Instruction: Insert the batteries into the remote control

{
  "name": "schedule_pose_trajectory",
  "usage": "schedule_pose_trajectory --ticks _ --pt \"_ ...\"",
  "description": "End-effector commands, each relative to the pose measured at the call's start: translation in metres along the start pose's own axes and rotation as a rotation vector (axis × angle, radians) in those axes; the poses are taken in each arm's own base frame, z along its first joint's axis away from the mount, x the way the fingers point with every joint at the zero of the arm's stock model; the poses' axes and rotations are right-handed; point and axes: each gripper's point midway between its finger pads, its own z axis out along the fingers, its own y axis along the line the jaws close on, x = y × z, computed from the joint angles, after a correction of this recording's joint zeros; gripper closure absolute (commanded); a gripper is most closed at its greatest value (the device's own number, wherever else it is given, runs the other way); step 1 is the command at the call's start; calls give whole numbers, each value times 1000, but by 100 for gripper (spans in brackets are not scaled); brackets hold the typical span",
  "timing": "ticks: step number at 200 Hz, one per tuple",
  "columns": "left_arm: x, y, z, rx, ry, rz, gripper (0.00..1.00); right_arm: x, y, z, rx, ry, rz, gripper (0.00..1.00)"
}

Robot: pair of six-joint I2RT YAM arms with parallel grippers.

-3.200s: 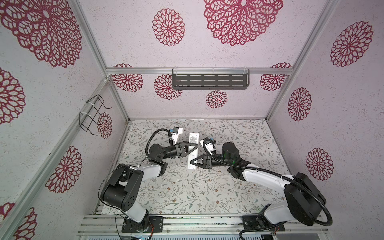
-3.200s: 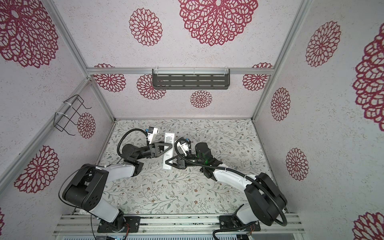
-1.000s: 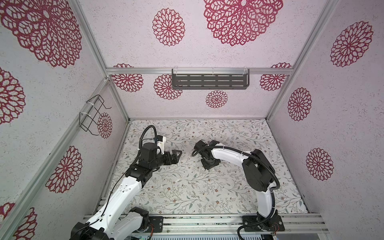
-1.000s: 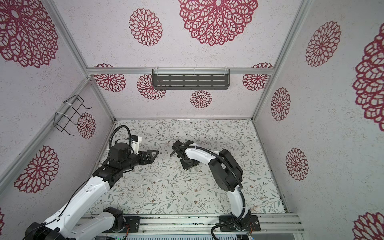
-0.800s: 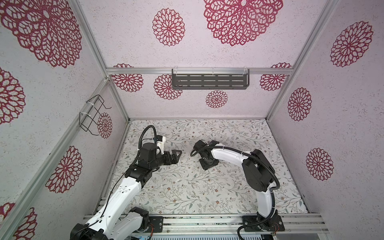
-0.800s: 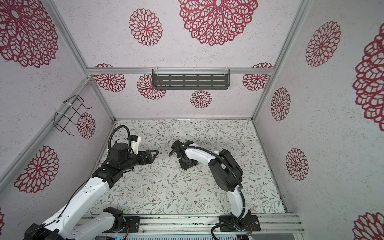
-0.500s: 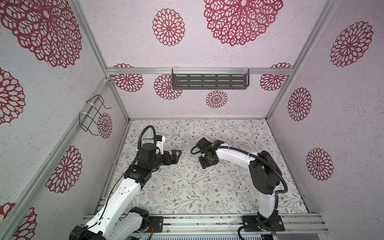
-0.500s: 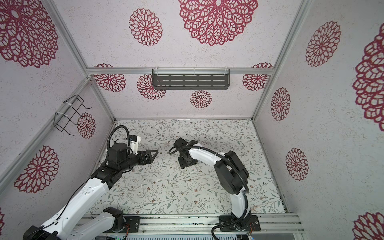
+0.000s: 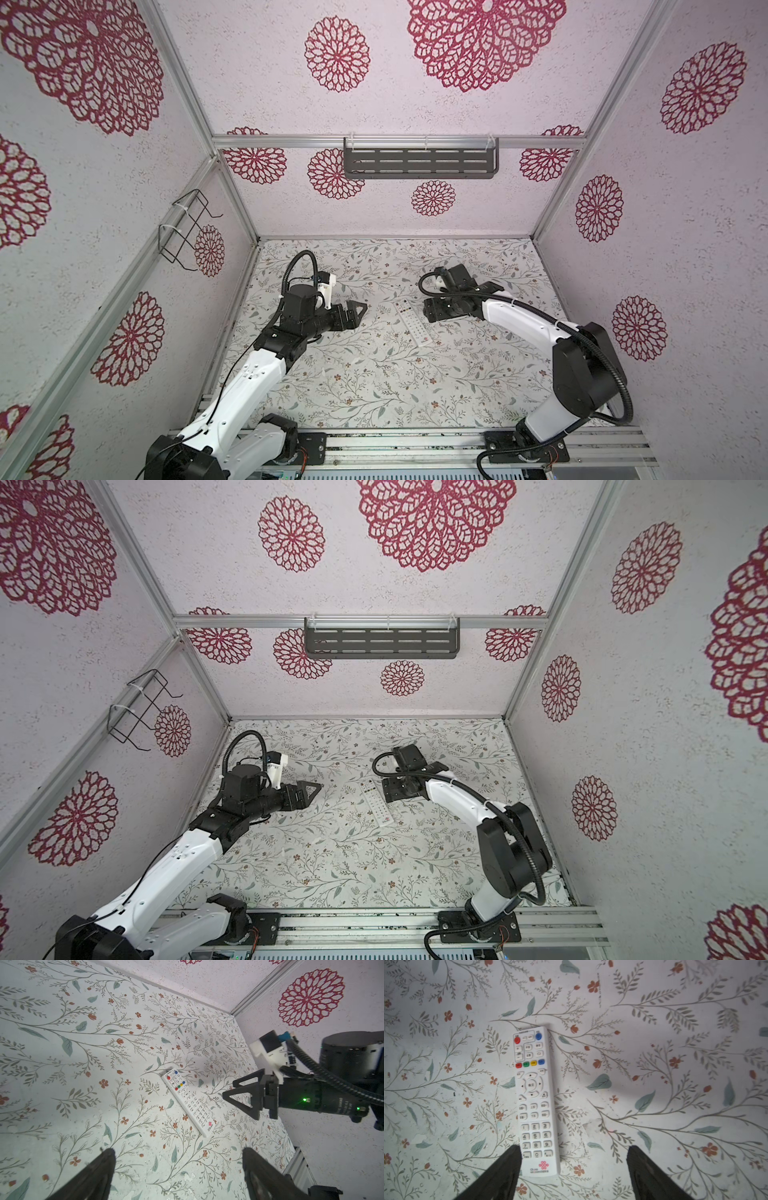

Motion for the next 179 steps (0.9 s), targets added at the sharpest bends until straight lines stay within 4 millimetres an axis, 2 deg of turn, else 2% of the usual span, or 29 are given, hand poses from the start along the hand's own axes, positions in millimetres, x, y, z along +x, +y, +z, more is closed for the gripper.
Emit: schedule_pose_trajectory --ticks 1,29,44,63,75,101,124,147,179 --pt "-31 3 -3 -73 -89 66 3 -46 -28 -27 88 -246 -57 10" --pt "-54 36 -6 -285 -174 166 2 -56 -77 -38 289 -349 -83 1" --pt "-69 67 -18 -455 -243 165 3 -56 -96 -38 396 -392 -132 1" --pt "-84 97 -31 -538 -278 124 3 -54 -119 -39 487 -463 -145 1" --pt "-89 123 -42 -626 -287 97 3 -54 -132 -39 506 -511 -125 1" --pt "-83 169 -57 -770 -332 110 3 -50 -155 -36 526 -576 -93 1" --pt "-69 198 -67 -864 -447 134 3 -46 -171 -35 553 -635 -80 1" --pt "-59 220 -75 -920 -517 133 2 -48 -178 -45 559 -694 -88 1" --pt "-58 232 -68 -902 -541 162 3 -44 -196 -73 488 -867 17 1"
